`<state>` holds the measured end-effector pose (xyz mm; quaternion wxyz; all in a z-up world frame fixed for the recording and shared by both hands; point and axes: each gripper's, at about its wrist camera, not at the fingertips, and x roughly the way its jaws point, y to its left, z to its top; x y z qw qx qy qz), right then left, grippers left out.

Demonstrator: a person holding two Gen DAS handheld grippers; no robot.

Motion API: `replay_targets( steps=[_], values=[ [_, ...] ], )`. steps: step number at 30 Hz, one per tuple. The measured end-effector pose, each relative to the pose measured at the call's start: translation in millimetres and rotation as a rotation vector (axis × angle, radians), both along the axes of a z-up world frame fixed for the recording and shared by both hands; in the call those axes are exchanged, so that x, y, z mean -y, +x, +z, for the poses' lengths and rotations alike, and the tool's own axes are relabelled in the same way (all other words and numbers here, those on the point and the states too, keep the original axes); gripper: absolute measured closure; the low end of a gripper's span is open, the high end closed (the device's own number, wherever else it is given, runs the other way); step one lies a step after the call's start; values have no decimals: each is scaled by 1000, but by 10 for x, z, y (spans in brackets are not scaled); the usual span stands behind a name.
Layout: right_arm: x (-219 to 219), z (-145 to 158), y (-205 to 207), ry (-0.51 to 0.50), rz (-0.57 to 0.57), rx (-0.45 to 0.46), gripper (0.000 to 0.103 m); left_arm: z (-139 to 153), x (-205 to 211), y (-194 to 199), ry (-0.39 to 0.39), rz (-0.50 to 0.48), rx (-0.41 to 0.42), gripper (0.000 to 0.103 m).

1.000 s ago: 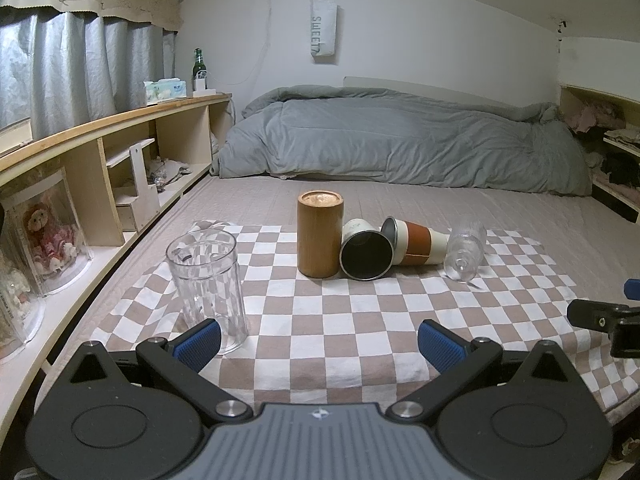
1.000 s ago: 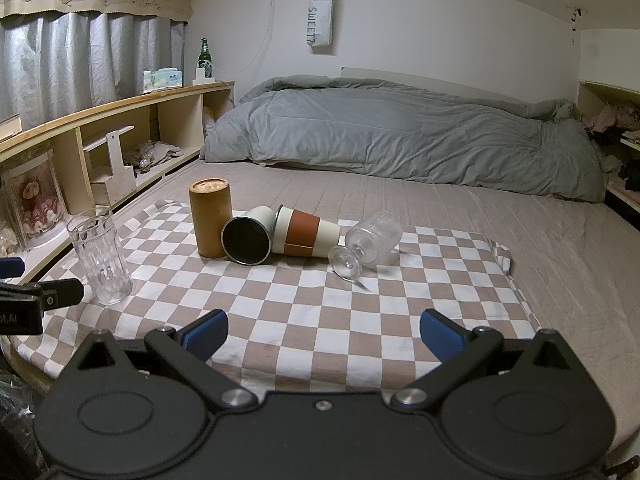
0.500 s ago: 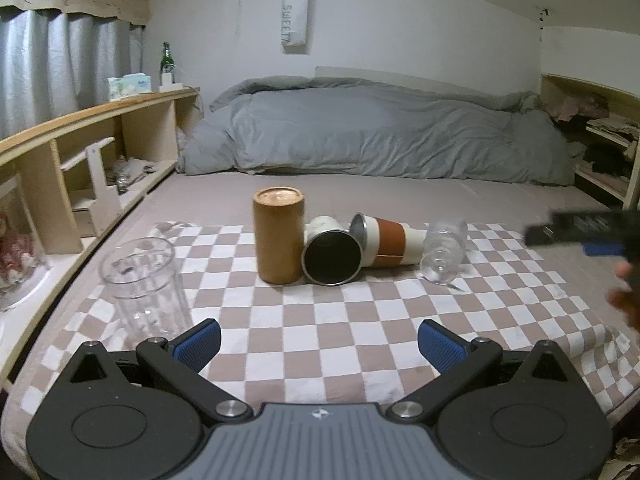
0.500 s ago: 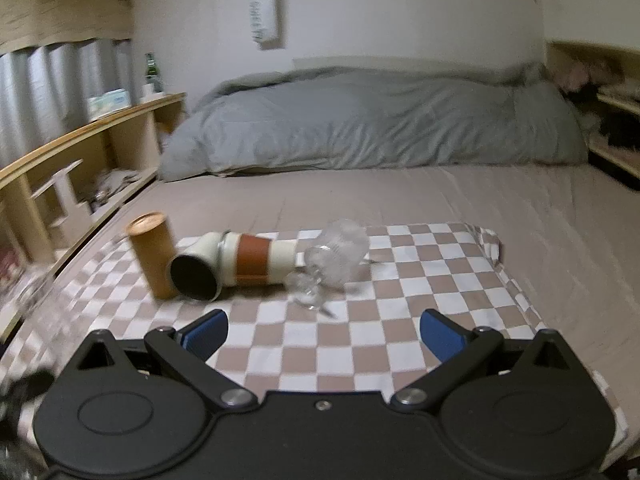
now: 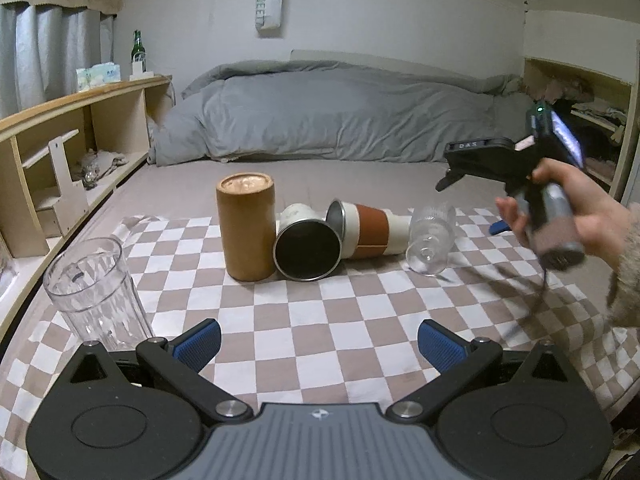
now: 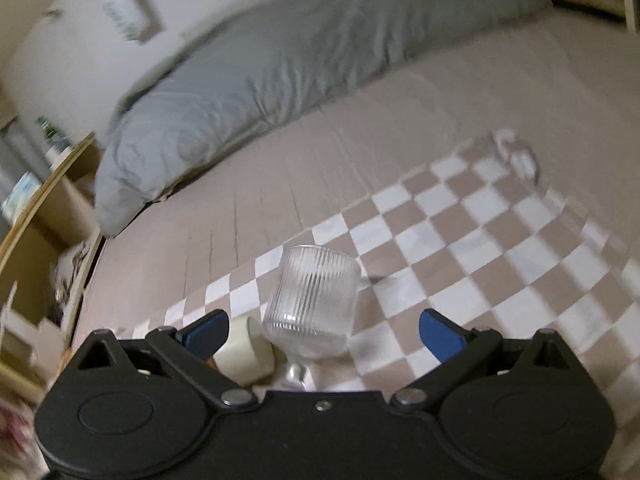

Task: Flip cup upright
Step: 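Reach the right tool to the toppled clear wine glass and grasp its bowl, then lift and rotate the glass upright with the right tool while the left tool steadies its stem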

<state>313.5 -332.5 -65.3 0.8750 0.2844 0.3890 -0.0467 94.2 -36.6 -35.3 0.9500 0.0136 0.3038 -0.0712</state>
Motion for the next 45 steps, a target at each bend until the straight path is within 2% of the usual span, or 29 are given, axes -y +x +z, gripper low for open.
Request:
replay_targets(
  steps=[3,4,9,11,12,15,21,28,37,41,45],
  values=[
    [10,-197,226,85,-24,-48,5,-19,-60,53,-10,13,-14,0],
    [-7,-256,287,93,-25,-59,10,-21,-81,66,-14,17,-18,0],
    [-88,-476,517,115,-16,-122,13,-13,-137,67,-27,22,-24,0],
    [-79,-576,553,147,-21,-152,22,-8,-154,60,-28,27,-23,0],
    [-63,-626,543,190,-19,-136,29,-8,-156,56,-28,31,-22,0],
    [-57,-635,456,214,-30,-107,30,15,-179,25,-33,37,-16,0],
    [-5,-601,131,225,-42,-145,30,67,-182,-69,-35,37,5,0],
    [-203,-536,-294,216,87,-209,30,114,-233,-182,-38,55,9,0],
    [-950,-521,-444,236,284,-253,30,97,-280,-193,-34,39,-29,1],
    [-1207,-503,-424,209,329,-220,30,93,-261,-108,-34,-6,-44,4],
    [-1155,-502,-393,224,340,-230,28,54,-158,112,-15,-93,-70,8]
  ],
)
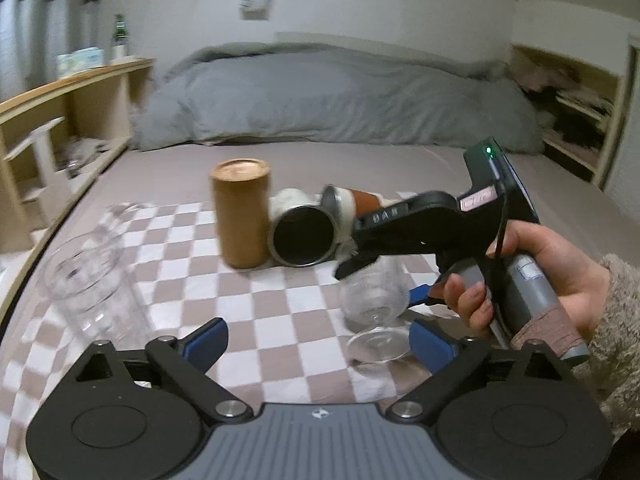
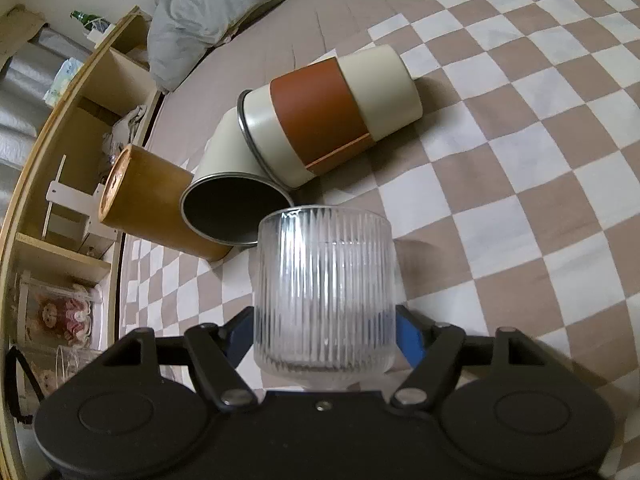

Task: Flip cup upright
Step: 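Lift and rotate the glass upright with the right tool while the left tool steadies its stem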

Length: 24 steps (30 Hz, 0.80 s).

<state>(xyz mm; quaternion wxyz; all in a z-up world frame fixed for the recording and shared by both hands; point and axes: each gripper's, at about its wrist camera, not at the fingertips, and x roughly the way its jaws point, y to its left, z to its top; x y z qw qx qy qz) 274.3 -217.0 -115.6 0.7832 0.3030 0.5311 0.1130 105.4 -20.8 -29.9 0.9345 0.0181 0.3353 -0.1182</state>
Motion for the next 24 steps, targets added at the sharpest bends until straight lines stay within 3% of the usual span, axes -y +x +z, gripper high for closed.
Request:
replay_targets(
  steps=[3,8,10,15,19,24],
  values=[
    [130,-23,23,67,-12,-28,14,-69,109,229,-5,-71,-43,16],
    [271,36,60,113,-20,-4,14,-172,315,629,-60,-154,-139,26],
    [323,32,94,141,-26,-12,14,-250,415,789,-56,-176,-194,35],
    [385,6,166,152,1,-15,14,-498,592,1035,6,-158,-320,55],
    [360,-7,242,146,44,-13,15,-650,552,1149,-38,-131,-402,77],
    [323,-75,354,143,82,-38,16,-700,483,1149,-77,-135,-423,83]
  ],
)
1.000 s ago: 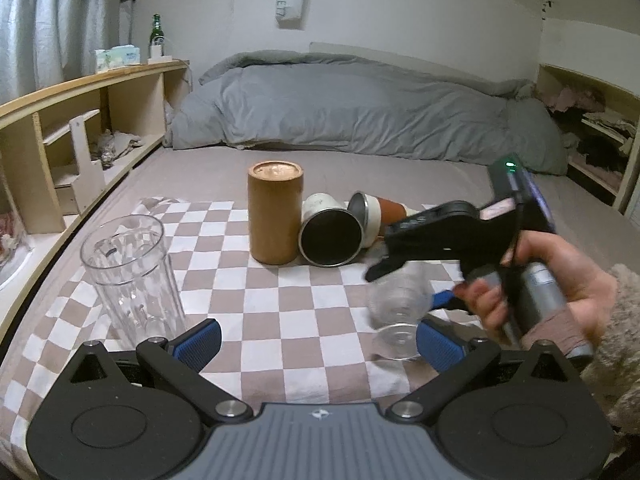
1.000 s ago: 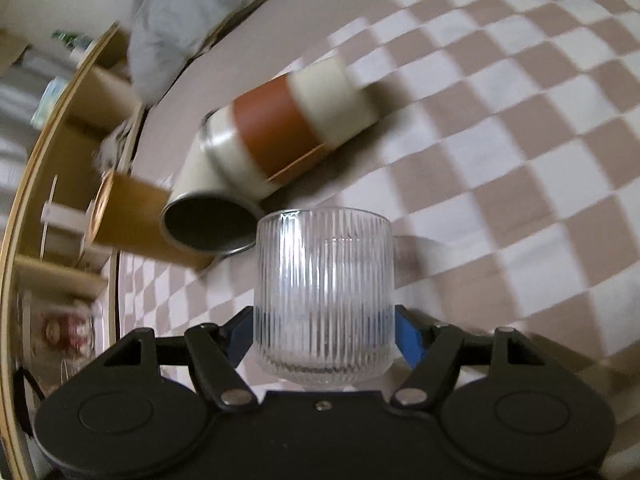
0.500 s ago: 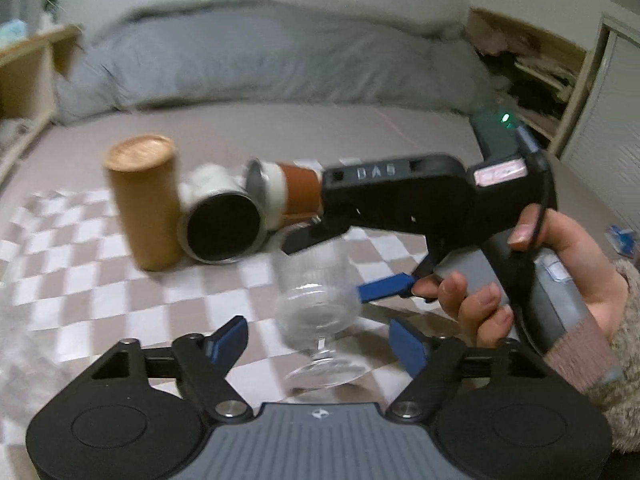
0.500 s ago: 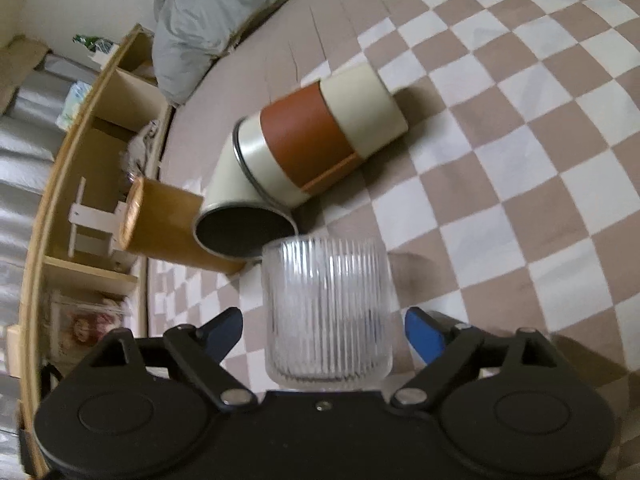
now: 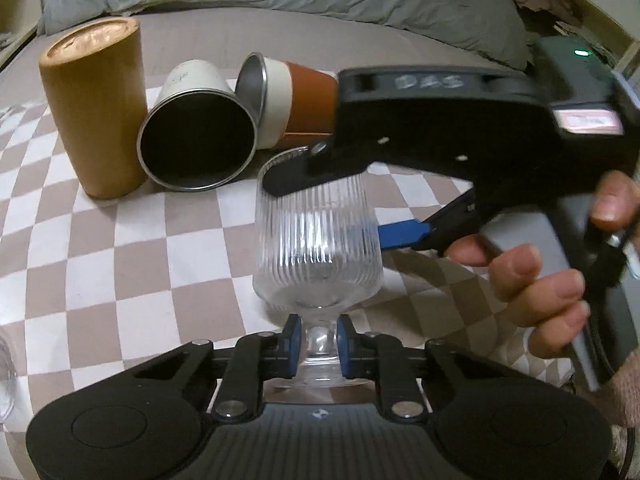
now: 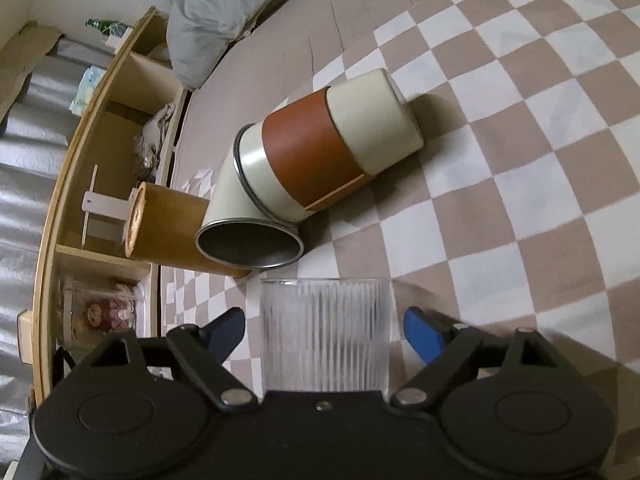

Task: Flip cup upright
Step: 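Lift and rotate the glass upright with the right tool while the left tool steadies its stem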

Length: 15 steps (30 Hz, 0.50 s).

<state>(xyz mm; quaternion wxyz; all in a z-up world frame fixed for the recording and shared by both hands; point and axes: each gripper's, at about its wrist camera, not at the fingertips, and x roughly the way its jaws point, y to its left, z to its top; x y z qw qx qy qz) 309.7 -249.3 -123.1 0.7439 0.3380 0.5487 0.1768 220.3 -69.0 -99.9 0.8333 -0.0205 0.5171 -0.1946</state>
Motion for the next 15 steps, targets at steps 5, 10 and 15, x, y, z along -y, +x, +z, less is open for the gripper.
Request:
replay_targets(
  steps=[5,10,15],
  values=[
    [-26,-59,42,13,22,8,29,-6,-45,-60,-27,1,13,84],
    [-35,118,-98,-31,50,127,30,17,-124,-216,-77,-29,112,84],
    [-153,611,-427,-216,131,399,30,0,-39,-356,-58,-56,269,85]
  ],
)
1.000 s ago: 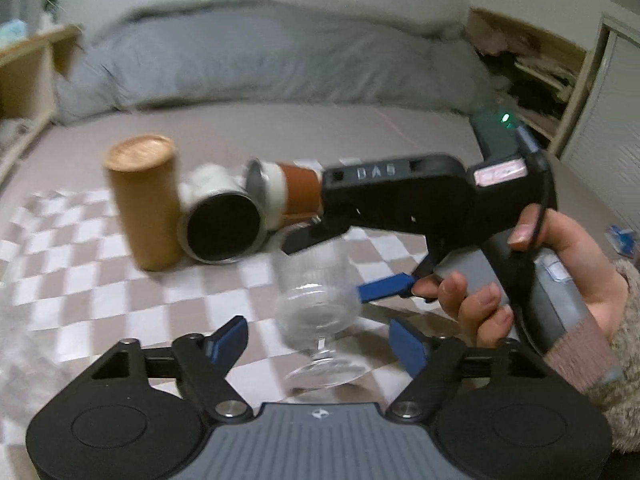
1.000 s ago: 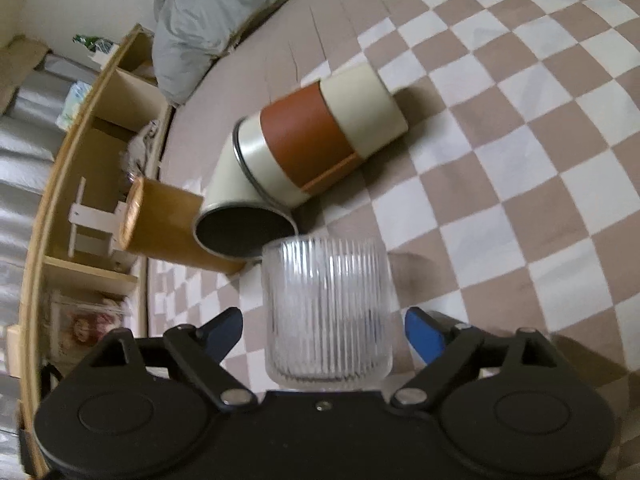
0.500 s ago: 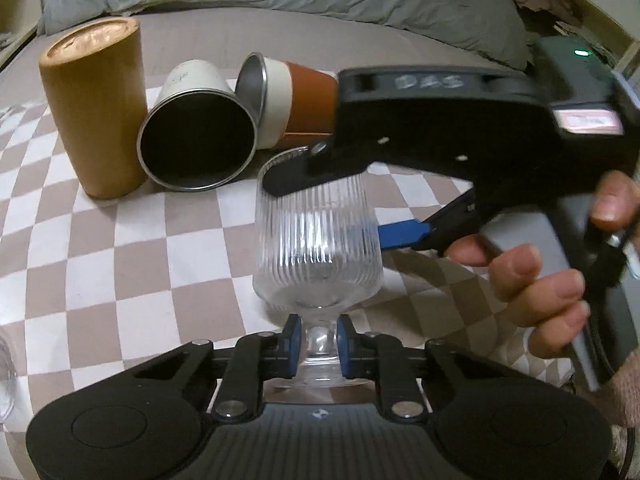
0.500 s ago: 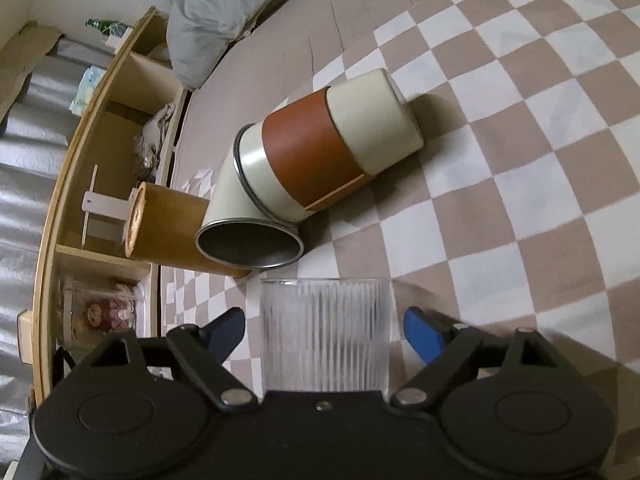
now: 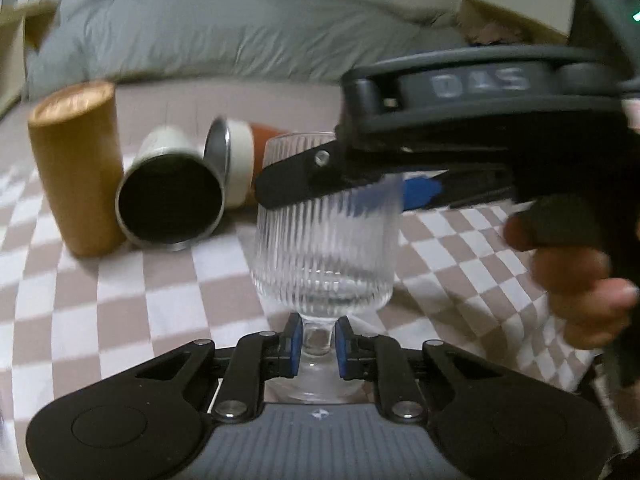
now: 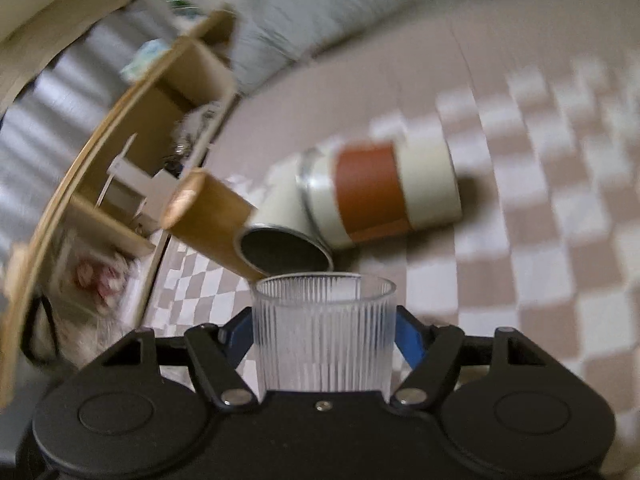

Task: Flip cup upright
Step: 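Lift and rotate the glass upright with the right tool while the left tool steadies its stem, then lower the upright glass onto the cloth and open the right tool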

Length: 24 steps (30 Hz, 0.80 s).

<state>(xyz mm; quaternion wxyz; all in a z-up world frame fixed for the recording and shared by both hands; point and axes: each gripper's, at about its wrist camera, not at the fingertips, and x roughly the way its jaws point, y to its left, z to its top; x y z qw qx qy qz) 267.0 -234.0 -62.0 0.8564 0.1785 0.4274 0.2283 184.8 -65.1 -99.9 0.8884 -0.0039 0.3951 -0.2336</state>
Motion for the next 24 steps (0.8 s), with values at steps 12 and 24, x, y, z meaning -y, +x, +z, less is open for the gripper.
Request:
replay_targets(
  steps=[12,24],
  values=[
    [-114,180,-521,-241,139,271,30,-150,46,-257,26,-56,121,82],
    [258,316,-826,-330,12,341,30,30,58,-273,9,-22,180,35]
  ],
)
